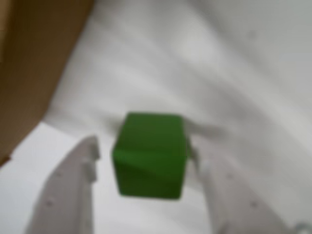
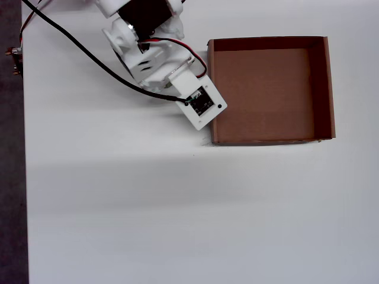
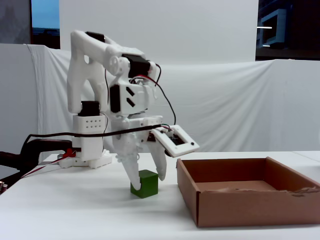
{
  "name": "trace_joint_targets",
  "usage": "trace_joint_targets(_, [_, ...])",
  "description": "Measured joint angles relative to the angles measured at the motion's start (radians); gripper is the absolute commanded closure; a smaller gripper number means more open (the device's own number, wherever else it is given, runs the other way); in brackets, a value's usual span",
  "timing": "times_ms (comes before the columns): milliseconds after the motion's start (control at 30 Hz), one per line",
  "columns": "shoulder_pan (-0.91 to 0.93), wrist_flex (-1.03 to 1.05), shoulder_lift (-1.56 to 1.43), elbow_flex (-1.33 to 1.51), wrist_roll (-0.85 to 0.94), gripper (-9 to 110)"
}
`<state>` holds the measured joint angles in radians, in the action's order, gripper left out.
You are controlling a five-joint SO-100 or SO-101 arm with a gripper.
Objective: Grasp a green cube and put it in a box.
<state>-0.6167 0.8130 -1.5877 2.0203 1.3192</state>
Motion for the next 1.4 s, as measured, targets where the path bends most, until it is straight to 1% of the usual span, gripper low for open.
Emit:
trace_joint_targets(400, [-0.011, -0.011, 0.0, 0.038, 0.0, 78])
trace_joint_targets(600, [-0.011, -0.011, 0.0, 0.038, 0.0, 85])
trace_joint_targets(733, [-0.011, -0.014, 0.0, 0.038, 0.0, 88])
trace_joint_targets(1200, [-0.017, -0.017, -0.002, 0.043, 0.0, 89])
trace_joint_targets(1400, [-0.029, 0.041, -0.084, 0.044, 0.0, 89])
